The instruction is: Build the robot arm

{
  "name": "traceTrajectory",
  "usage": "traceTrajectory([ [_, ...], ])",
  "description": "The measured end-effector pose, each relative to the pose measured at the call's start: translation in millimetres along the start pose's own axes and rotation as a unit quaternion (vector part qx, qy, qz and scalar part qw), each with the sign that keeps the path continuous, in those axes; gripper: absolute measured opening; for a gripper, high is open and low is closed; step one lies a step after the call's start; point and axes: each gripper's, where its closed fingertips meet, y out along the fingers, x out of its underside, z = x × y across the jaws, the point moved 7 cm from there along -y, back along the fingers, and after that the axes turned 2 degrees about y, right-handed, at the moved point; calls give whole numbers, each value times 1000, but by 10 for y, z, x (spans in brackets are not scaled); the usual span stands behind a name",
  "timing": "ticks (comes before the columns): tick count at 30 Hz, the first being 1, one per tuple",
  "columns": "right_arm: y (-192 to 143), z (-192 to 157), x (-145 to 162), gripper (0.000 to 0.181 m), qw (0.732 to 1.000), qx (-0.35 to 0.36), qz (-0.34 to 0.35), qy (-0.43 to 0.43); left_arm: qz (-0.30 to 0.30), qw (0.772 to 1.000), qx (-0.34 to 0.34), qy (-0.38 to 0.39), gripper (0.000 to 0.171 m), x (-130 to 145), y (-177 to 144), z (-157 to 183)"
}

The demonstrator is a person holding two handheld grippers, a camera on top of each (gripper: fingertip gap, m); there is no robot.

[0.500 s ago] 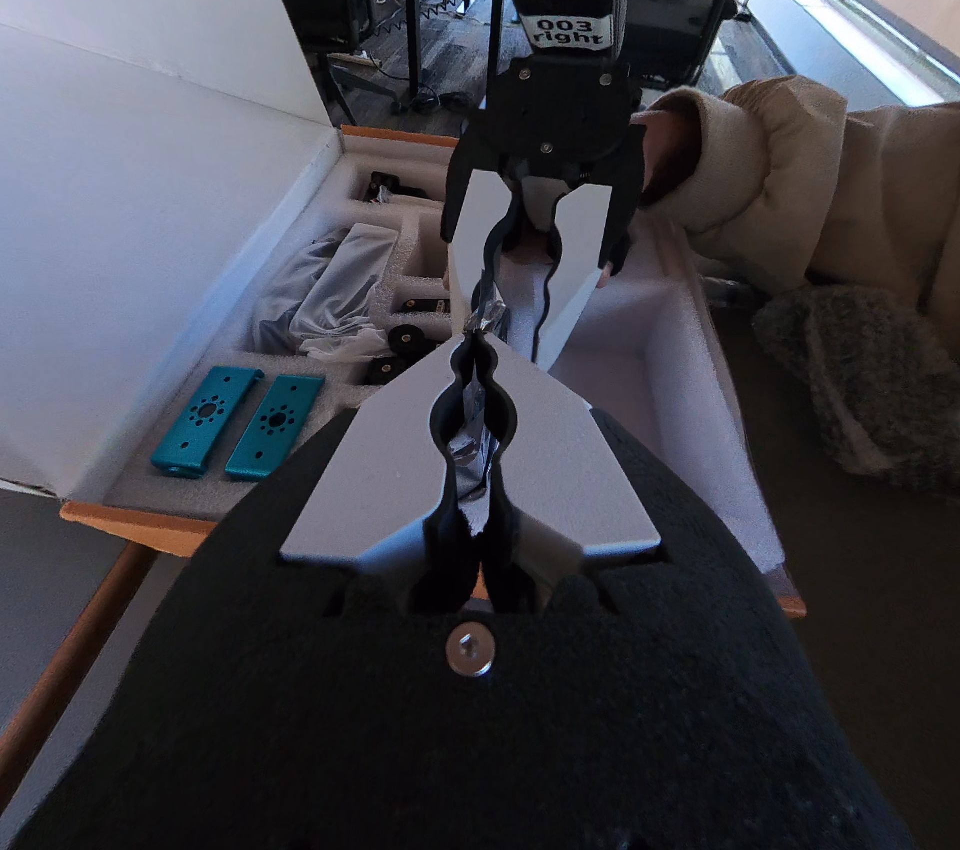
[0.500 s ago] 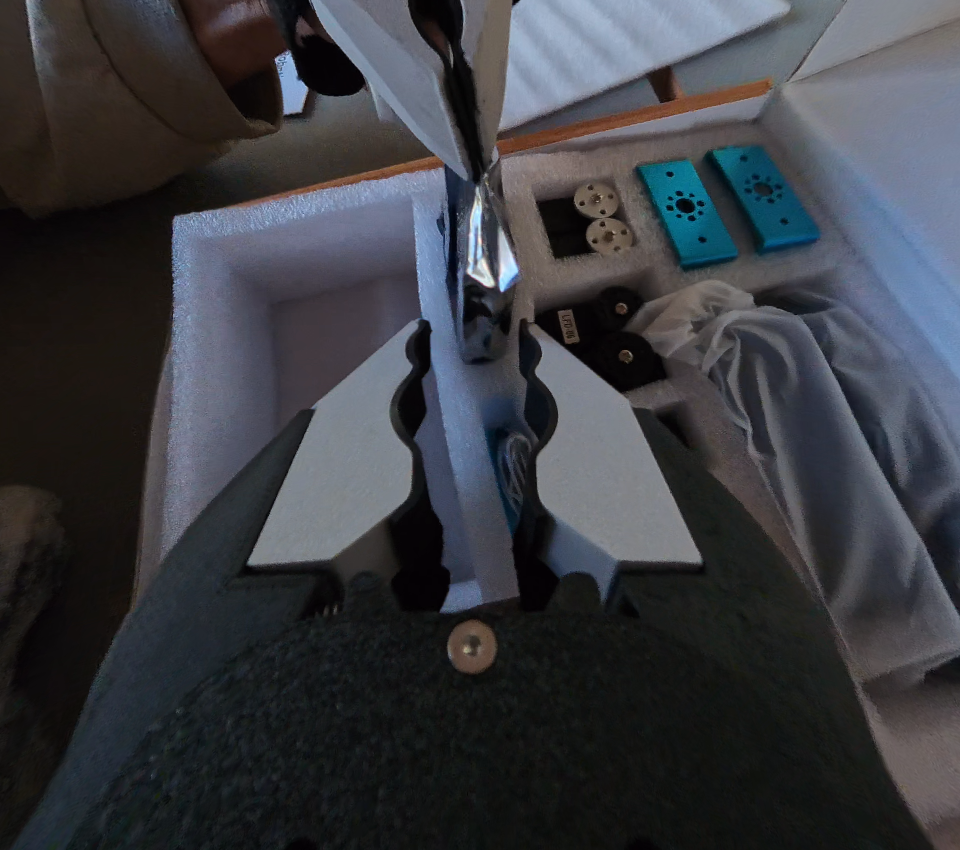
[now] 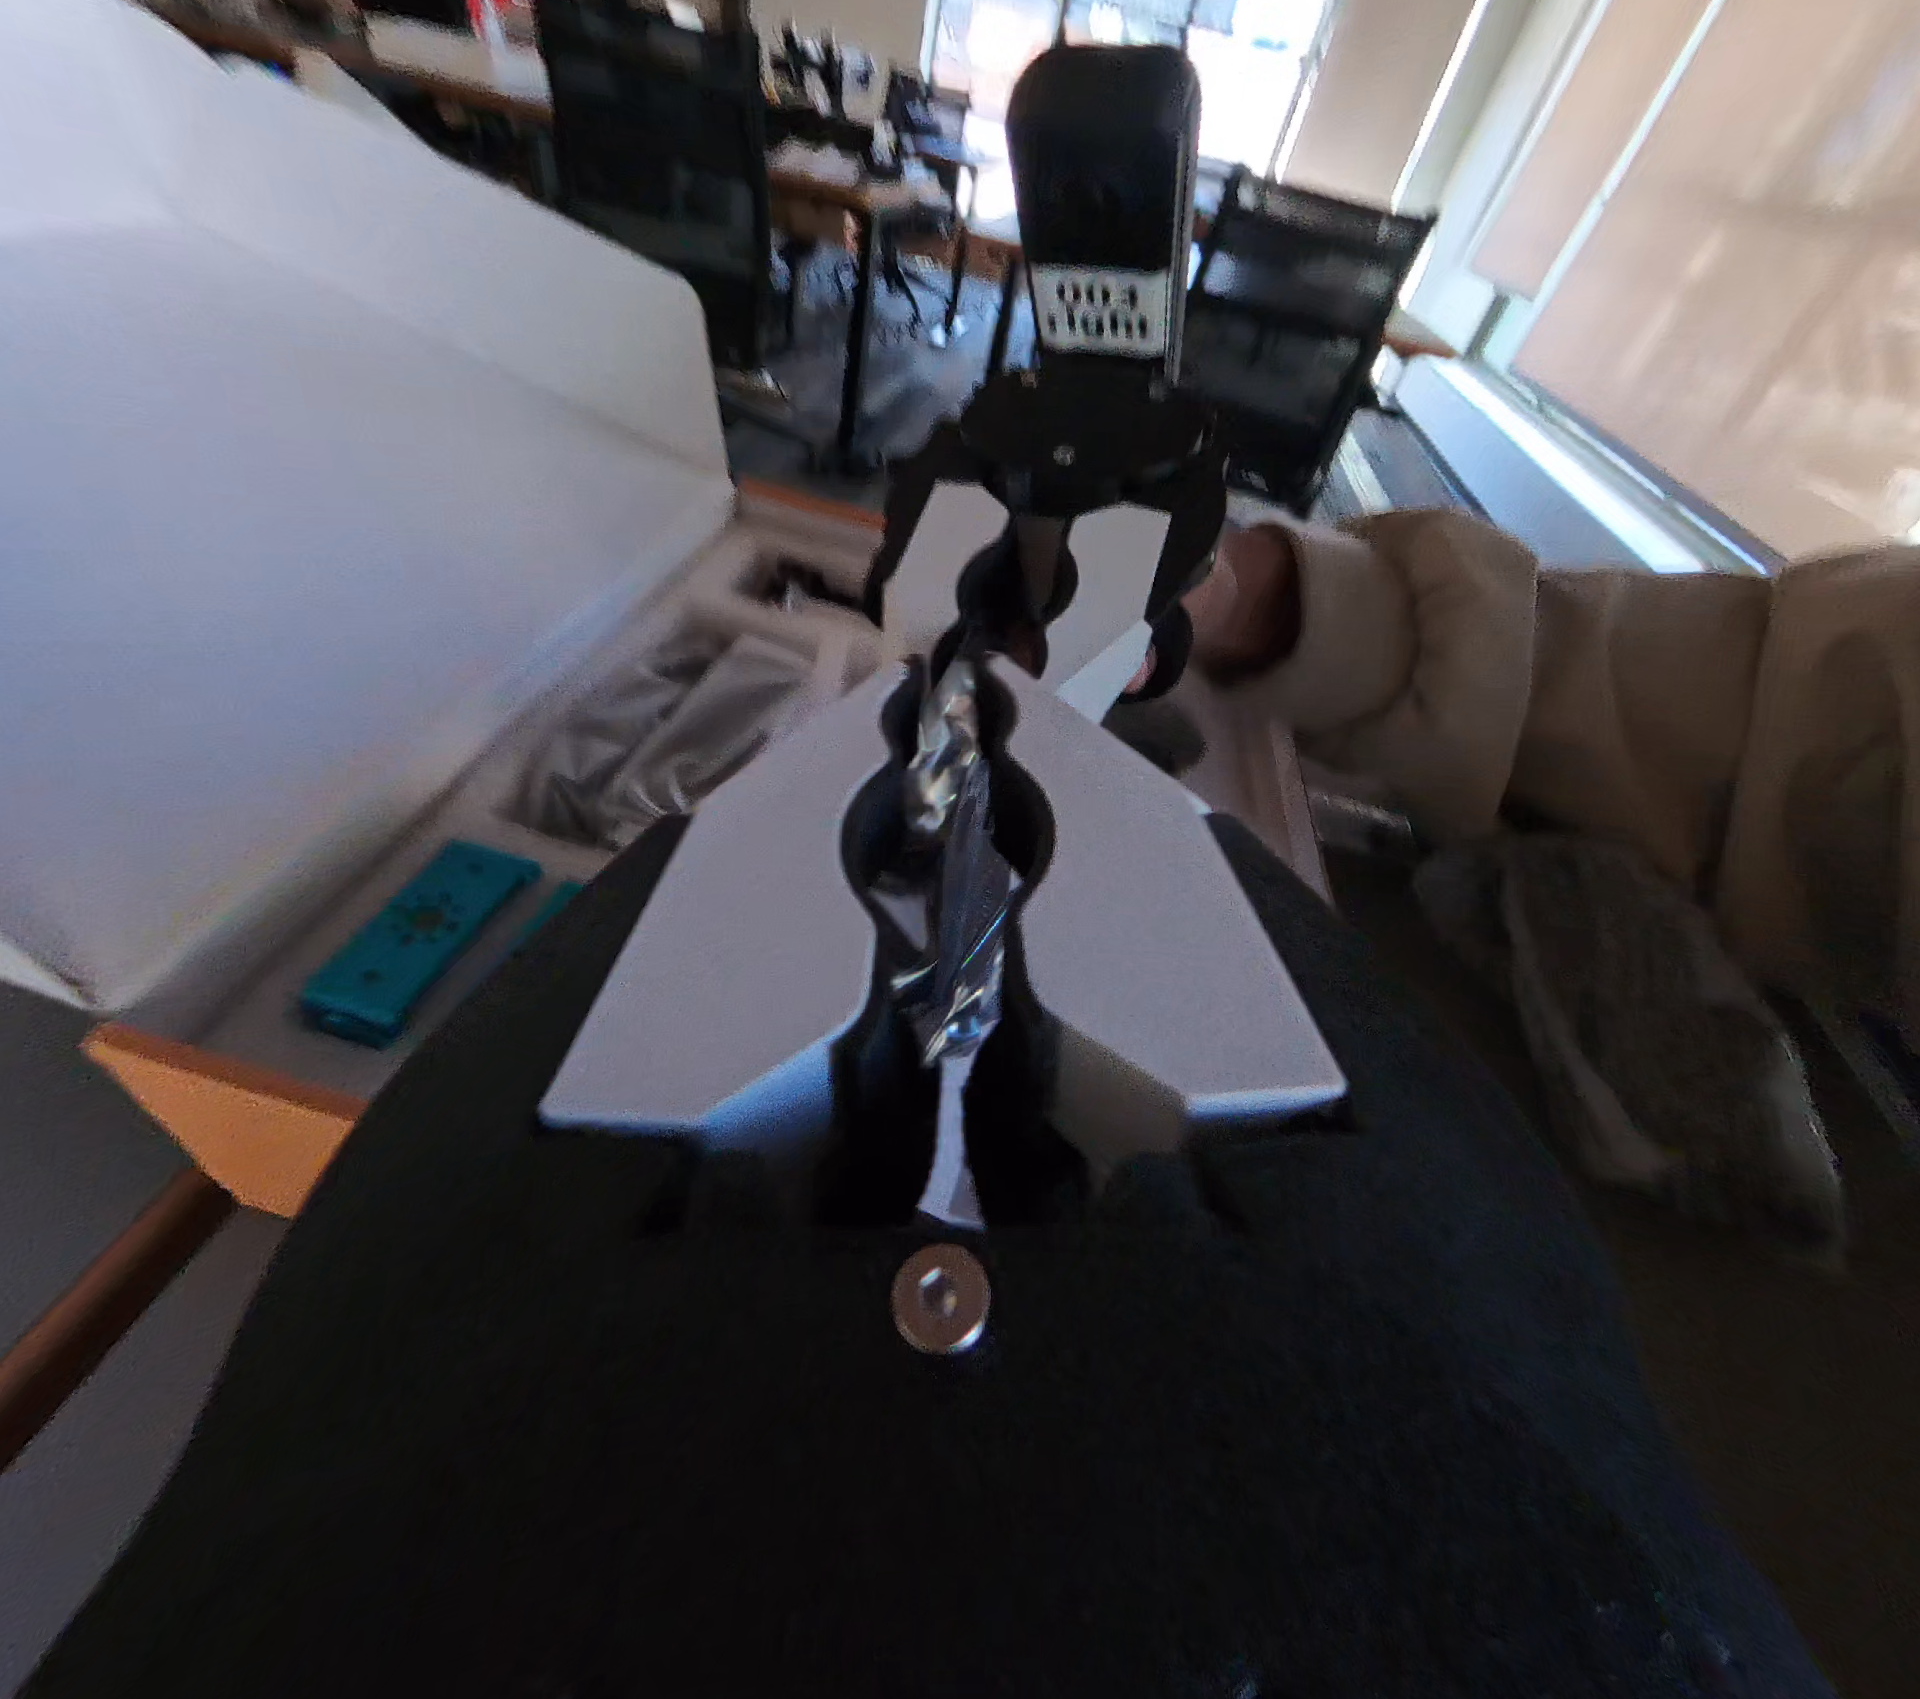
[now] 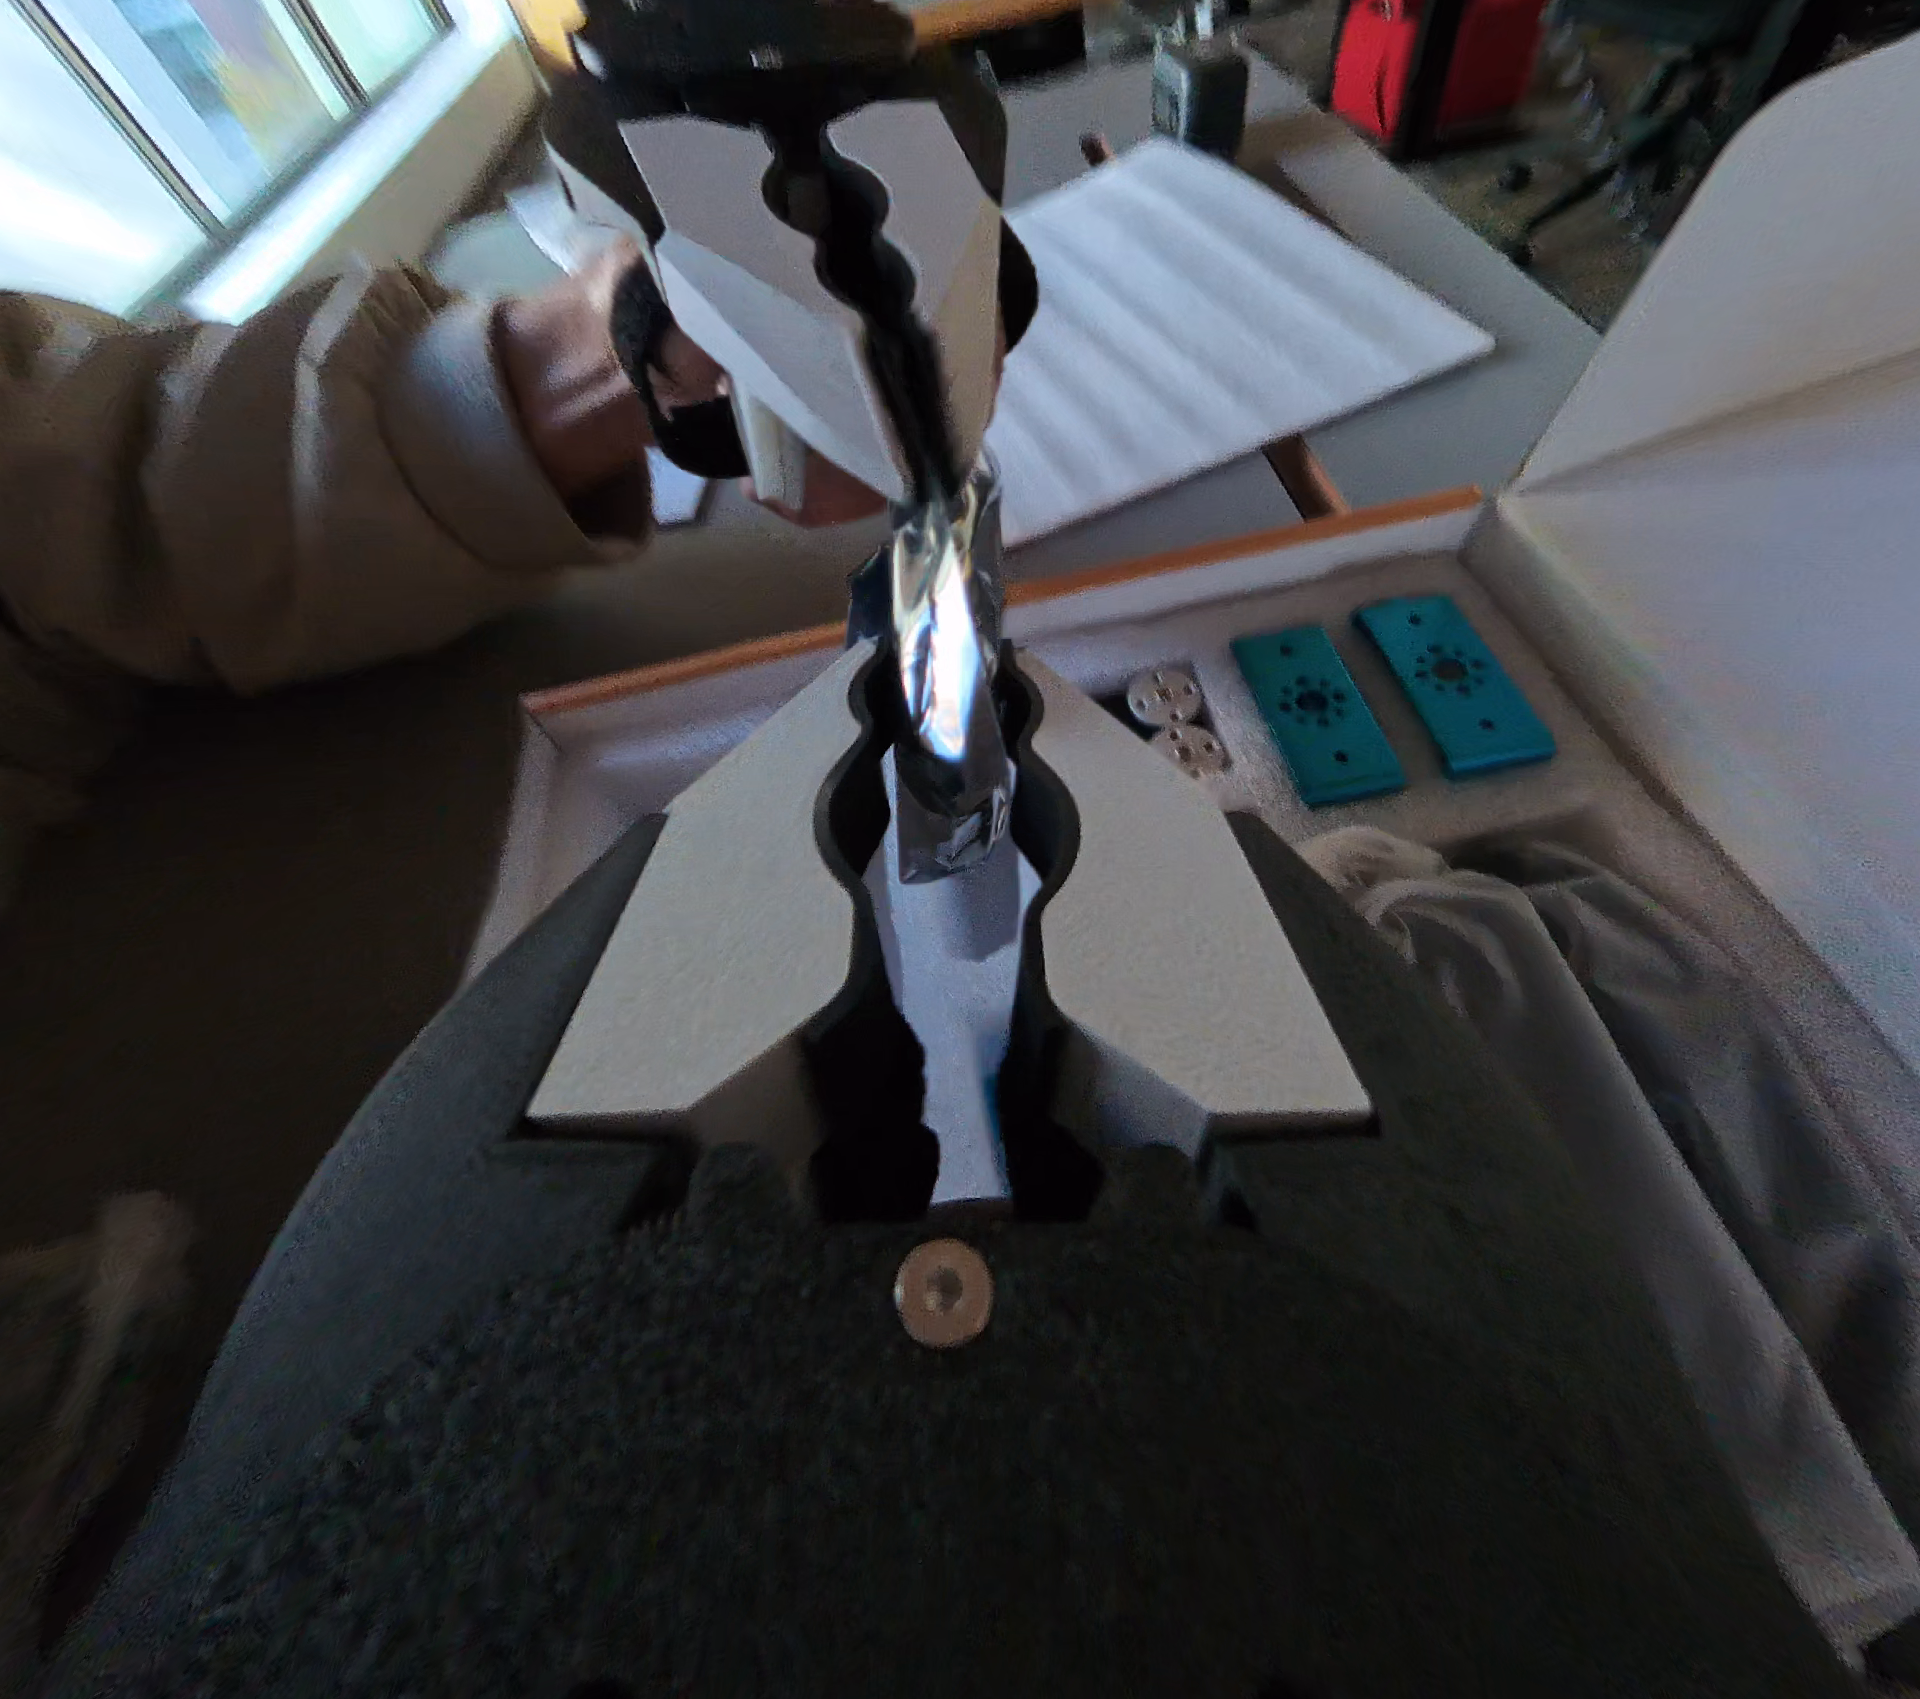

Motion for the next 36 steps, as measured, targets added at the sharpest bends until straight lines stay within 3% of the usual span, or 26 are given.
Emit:
traceTrajectory([
  [3,-133,46,-59,17,1000,13,24,14,14,999,-41,5,42,-122,-162,-31],
  [7,-463,2,-257,17,998,29,51,26,51,996,-67,-6,48,-234,-390,62],
  [10,-701,-337,-401,17,996,78,-7,-36,69,994,-89,-12,48,-314,-495,214],
  [13,-903,-966,-385,17,975,131,-110,-138,68,994,-86,-20,47,-347,-503,457],
  [15,-1026,-1397,-239,17,968,132,-159,-142,55,996,-67,-25,47,-333,-433,662],
  [19,-1307,-1995,271,17,969,146,-183,-81,-28,1000,-2,-15,47,-200,-174,1185],
  [21,-1495,-2068,600,17,963,195,-179,-55,-85,996,25,8,47,-78,-66,1473],
  [23,-1670,-2010,961,17,939,265,-209,-58,-128,991,33,37,47,63,5,1719],
  [26,-1576,-1961,1211,17,952,246,-168,-74,-171,983,47,43,47,304,119,1967],
  [29,-1388,-1750,1281,17,967,195,-160,-18,-193,979,39,50,46,547,320,1998],
  [32,-1217,-1634,1313,17,986,62,-130,83,-179,980,26,85,47,707,520,1926],
  [36,-1127,-1575,1307,17,990,-29,-89,110,-176,982,54,31,46,808,690,1843],
])
